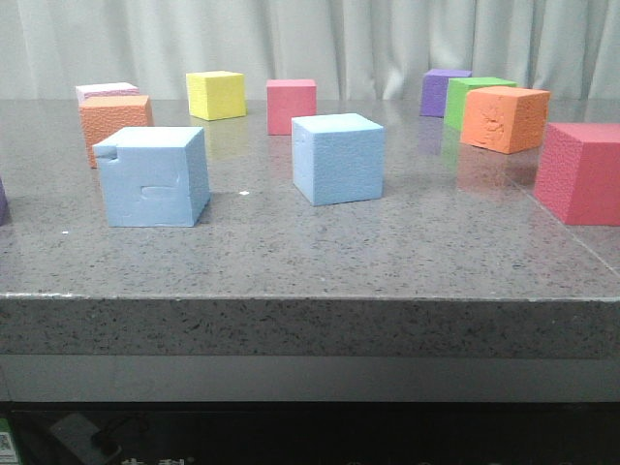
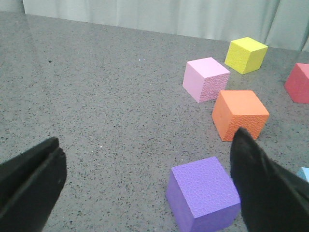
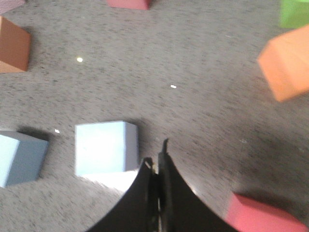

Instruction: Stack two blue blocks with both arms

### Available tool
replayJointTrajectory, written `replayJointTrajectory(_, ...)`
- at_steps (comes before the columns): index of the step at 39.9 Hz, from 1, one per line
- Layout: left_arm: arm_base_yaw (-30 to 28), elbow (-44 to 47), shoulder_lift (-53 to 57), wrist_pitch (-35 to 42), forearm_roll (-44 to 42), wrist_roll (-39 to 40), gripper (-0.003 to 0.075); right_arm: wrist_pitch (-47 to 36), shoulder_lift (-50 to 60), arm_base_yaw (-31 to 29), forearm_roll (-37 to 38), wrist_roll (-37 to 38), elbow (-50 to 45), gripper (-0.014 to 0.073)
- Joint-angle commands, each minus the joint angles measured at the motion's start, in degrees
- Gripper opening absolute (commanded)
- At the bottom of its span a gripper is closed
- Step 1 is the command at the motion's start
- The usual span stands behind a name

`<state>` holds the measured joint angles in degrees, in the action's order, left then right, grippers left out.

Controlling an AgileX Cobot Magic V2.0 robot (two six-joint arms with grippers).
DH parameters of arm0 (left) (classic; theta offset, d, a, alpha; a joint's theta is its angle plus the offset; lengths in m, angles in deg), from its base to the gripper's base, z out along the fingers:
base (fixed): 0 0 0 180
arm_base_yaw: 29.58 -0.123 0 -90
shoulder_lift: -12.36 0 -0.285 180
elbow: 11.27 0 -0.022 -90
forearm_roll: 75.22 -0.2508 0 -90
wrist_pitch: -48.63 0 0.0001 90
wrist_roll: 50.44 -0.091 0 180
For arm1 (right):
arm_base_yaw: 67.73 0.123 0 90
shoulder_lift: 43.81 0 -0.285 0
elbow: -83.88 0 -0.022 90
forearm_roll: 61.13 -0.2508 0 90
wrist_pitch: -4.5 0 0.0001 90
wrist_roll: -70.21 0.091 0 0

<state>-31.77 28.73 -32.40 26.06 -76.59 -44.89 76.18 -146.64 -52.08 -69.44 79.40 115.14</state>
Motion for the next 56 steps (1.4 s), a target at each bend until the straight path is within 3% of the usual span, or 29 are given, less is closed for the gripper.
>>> replayJointTrajectory(1,-0.06,-2.11,-0.23,4.55,0.04,0.16,0.0673,1.09,8.06,-3.42,-0.01,-1.85,-4.94,-0.0104)
replayJointTrajectory(12,-0.06,-2.11,-0.23,4.55,0.04,0.16,0.0673,-12.35,27.9,-11.74,0.82,-3.65,-33.38,-0.0104)
replayJointTrajectory(30,-0.06,-2.11,-0.23,4.66,0.04,0.16,0.0673,-40.91,60.96,-11.76,6.68,-4.3,-70.04,-0.0104)
replayJointTrajectory(41,0.06,-2.11,-0.23,6.29,1.37,0.16,0.0673,-49.34,74.84,-11.76,7.5,-4.3,-81.66,-0.0104)
replayJointTrajectory(51,0.67,-3.73,-2.16,5.78,3.04,0.16,0.0673,-51.78,75.76,-11.7,7.5,-4.3,-82.55,-0.0104)
replayJointTrajectory(56,4.99,-7.31,-5.08,5.64,3.04,-0.32,0.0673,-51.66,75.76,-11.7,7.5,-4.3,-82.55,-0.0104)
